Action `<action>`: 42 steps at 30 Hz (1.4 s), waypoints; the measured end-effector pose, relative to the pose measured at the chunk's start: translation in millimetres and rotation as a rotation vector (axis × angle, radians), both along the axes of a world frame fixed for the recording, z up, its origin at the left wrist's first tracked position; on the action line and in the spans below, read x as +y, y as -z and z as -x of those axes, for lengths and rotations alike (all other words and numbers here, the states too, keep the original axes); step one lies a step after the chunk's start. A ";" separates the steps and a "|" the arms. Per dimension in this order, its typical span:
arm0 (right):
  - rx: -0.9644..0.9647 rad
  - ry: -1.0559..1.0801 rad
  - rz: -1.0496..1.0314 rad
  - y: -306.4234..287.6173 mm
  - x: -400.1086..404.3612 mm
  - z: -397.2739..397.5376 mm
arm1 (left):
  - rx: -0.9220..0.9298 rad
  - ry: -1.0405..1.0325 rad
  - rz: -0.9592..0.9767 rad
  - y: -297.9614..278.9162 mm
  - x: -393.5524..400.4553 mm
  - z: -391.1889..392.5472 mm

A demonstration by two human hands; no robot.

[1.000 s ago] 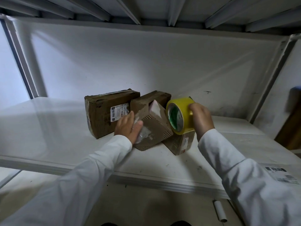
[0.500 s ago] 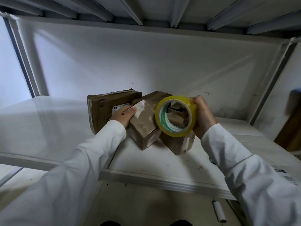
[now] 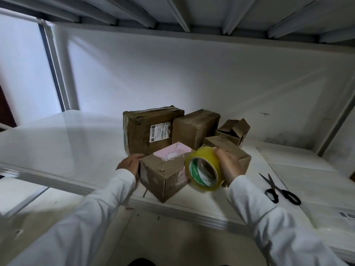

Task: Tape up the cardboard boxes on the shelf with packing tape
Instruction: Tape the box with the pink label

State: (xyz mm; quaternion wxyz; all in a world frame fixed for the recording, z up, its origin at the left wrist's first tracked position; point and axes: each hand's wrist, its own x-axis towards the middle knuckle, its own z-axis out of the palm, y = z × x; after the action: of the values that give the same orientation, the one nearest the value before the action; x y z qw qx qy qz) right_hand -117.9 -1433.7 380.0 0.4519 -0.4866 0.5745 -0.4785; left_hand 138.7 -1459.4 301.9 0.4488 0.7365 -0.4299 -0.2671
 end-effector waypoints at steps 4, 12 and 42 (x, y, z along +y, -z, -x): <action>0.066 -0.069 0.077 -3.5 3.1 2.5 | -0.055 -0.047 0.112 -27.8 2.1 3.7; 0.321 -0.140 0.168 -3.3 -0.4 5.0 | 0.029 0.488 0.094 -81.4 23.6 77.2; 0.711 -0.095 0.322 -6.4 -8.9 15.1 | 0.044 0.419 -0.025 -107.1 18.7 130.1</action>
State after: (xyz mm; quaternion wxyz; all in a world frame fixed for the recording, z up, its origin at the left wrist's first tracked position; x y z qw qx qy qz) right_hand -133.0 -1442.6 386.5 0.1644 -0.7126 0.5897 -0.3426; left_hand 8.6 -1440.7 409.0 0.3835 0.6307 -0.5603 -0.3758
